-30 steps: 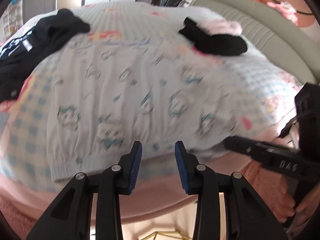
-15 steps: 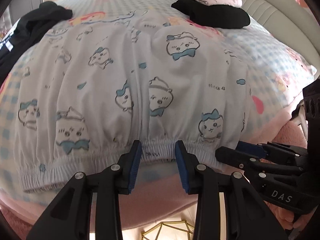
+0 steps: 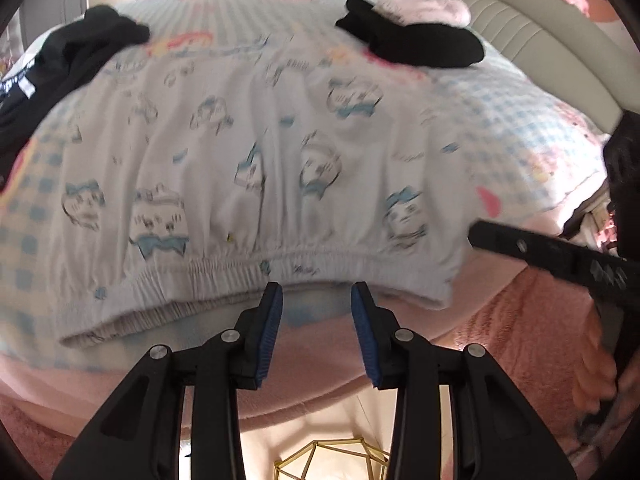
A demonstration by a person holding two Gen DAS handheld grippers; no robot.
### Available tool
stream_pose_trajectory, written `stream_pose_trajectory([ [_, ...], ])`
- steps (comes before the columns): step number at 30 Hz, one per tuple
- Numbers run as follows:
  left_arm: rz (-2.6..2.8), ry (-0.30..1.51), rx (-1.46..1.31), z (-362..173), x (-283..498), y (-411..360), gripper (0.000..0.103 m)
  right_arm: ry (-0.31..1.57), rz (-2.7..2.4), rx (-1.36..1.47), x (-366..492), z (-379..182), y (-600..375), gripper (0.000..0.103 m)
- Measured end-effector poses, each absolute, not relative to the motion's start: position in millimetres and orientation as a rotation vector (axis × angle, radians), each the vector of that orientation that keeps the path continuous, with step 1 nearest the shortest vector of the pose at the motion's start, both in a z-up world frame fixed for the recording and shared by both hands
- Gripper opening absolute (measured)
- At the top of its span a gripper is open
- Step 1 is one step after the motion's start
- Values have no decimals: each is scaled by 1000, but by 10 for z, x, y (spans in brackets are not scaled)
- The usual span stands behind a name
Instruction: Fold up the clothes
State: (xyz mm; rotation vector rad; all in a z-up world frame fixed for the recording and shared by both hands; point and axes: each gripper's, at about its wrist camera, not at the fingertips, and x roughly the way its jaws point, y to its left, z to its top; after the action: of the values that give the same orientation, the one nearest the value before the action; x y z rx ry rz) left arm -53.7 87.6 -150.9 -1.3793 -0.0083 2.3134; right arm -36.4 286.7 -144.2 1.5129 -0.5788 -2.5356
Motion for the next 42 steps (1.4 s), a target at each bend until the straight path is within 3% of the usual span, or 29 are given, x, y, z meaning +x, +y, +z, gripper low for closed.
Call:
stream_pose_trajectory([
  [4,2326,-72,-1296,-1311,-621,899,38,-584,-2561,1530,-550,-1398,3032,30],
  [10,2260,-58,-1433,-1614,-922,1150,38,-676,-2532,1548,-796,-1469,3064,31],
  [13,2257,-34,-1497,-1805,-898,1177,38,-702,-2524,1571,-871,-1551,3026,49],
  [18,2248,-93,-1465,-1808,-851,1071,38,-656,-2494,1611,-1006,-1642,2903,51],
  [19,2246,-111,-1450,-1804,-839,1039,38,-657,-2488,1603,-1040,-1638,2882,51],
  [21,2252,-156,-1399,-1777,-787,957,38,-640,-2467,1557,-1112,-1567,2808,26],
  [25,2277,-248,-1335,-1708,-715,750,39,-515,-2480,1431,-1215,-1310,2524,12],
  [33,2339,-534,-1260,-1511,-785,121,39,-291,-2285,1339,-1089,-1155,1826,11],
  [42,2220,-608,-1248,-1525,-891,237,44,-363,-2170,1508,-727,-1647,1895,11],
])
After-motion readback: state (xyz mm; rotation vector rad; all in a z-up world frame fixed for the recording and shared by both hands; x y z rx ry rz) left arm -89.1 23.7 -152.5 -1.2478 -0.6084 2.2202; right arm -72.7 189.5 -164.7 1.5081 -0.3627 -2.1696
